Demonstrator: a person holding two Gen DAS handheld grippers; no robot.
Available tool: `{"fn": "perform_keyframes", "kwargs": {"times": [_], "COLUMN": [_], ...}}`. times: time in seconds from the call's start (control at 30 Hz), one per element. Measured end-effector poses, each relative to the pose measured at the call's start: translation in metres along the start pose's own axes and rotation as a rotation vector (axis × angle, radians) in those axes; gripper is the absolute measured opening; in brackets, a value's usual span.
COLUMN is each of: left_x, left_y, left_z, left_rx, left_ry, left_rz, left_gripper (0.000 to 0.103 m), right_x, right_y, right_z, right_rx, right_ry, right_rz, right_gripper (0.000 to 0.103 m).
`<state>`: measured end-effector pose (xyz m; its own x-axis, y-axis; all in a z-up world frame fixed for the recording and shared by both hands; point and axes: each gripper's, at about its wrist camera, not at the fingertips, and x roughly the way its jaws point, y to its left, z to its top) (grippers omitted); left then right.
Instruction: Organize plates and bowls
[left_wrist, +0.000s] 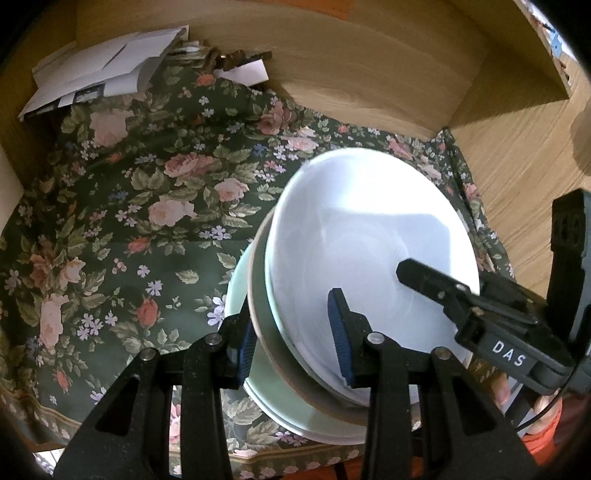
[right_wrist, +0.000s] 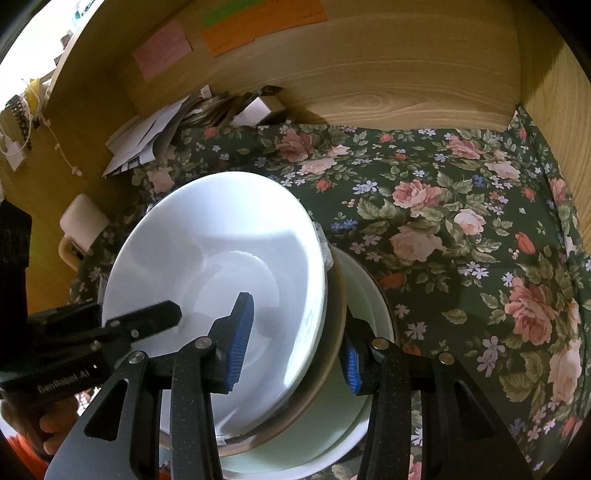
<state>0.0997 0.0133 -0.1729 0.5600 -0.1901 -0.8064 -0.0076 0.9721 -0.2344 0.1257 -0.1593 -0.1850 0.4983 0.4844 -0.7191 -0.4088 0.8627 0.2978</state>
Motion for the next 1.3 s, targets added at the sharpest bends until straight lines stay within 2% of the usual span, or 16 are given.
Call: {"fn": "perform_keyframes", "kwargs": {"times": [0.17,0.33,0.53,0.6,0.73,0.9,0.93,1.13,1.2,1.3], "left_x": [-0.018,-0.046,-0.106,-0.127,-0.158,-0.186,-0.189,-0.206,-0.211,-0.214], "left_y": [0.006,0.003,-0.017,-0.024,-0.032,-0.038,-0.039,-0.042,-0.043,-0.045], "left_z": [0.002,0.002,-0.005,-0.010,-0.019,-0.033,-0.036,-0.049,-0.054,-0.057], "left_rx": [-0.011,0.008,0.077,0.095,0.106,0.119,0.122,0.123,0.129,0.134], "left_ry": [-0.063,-0.147,-0.342,-0.412,-0.518,-0.622,-0.634,-0.708,-0.741,-0.759], "left_rz": [0.024,0.045,0.058,0.066,0.073,0.077,0.079,0.089,0.101,0.107], "left_gripper": [0.037,0.037,0.040,0.049,0.058,0.076,0.078,0.093,0.098,0.100], "right_x": [-0.009,-0.041,-0.100,-0.116,-0.149,-0.176,-0.180,-0.188,-0.189,-0.193], "right_y": [-0.002,0.004,0.026,0.035,0.052,0.070,0.073,0.074,0.073,0.075], "right_z": [-0.002,0.000,-0.001,-0.002,-0.009,-0.019,-0.021,-0.026,-0.028,-0.032], "right_rx": [-0.004,-0.031,-0.084,-0.106,-0.162,-0.216,-0.223,-0.222,-0.217,-0.219], "right_ry": [-0.019,-0.100,-0.257,-0.307,-0.414,-0.519,-0.540,-0.570,-0.582,-0.596], "right_rz": [-0.022,-0.050,-0.029,-0.027,-0.031,-0.051,-0.057,-0.044,-0.052,-0.066], "right_gripper": [0.040,0.040,0.041,0.047,0.054,0.080,0.082,0.095,0.103,0.103]}}
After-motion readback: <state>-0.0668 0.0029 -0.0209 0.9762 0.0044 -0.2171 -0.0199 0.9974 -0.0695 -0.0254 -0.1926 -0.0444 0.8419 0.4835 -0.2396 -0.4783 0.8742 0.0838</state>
